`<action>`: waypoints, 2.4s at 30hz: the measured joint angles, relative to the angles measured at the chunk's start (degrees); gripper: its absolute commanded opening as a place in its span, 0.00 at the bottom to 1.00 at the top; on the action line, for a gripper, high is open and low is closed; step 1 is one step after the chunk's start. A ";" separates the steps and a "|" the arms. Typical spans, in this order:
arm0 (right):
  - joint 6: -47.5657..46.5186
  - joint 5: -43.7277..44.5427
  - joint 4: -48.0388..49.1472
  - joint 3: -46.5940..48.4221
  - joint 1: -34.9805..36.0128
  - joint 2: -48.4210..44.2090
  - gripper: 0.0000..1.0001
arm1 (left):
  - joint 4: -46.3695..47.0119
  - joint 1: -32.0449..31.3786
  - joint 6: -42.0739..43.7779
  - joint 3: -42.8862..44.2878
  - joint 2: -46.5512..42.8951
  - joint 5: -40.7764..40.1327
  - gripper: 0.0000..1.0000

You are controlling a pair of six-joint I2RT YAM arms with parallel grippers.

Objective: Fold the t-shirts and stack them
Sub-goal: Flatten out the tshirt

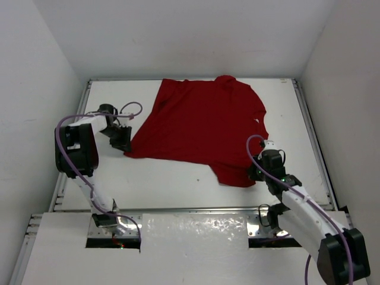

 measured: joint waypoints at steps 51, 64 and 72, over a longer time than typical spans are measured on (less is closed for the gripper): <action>-3.52 -15.26 -14.10 -2.47 -11.89 -20.76 0.00 | -18.86 7.50 25.62 -12.72 -23.82 11.34 0.00; -0.39 -17.38 -13.40 -1.42 -11.56 -11.65 0.00 | -25.09 10.82 28.61 -15.32 -24.61 6.82 0.00; -4.48 -18.08 -4.11 10.56 -11.56 9.09 0.00 | -21.55 12.37 21.70 -8.87 -21.75 9.27 0.00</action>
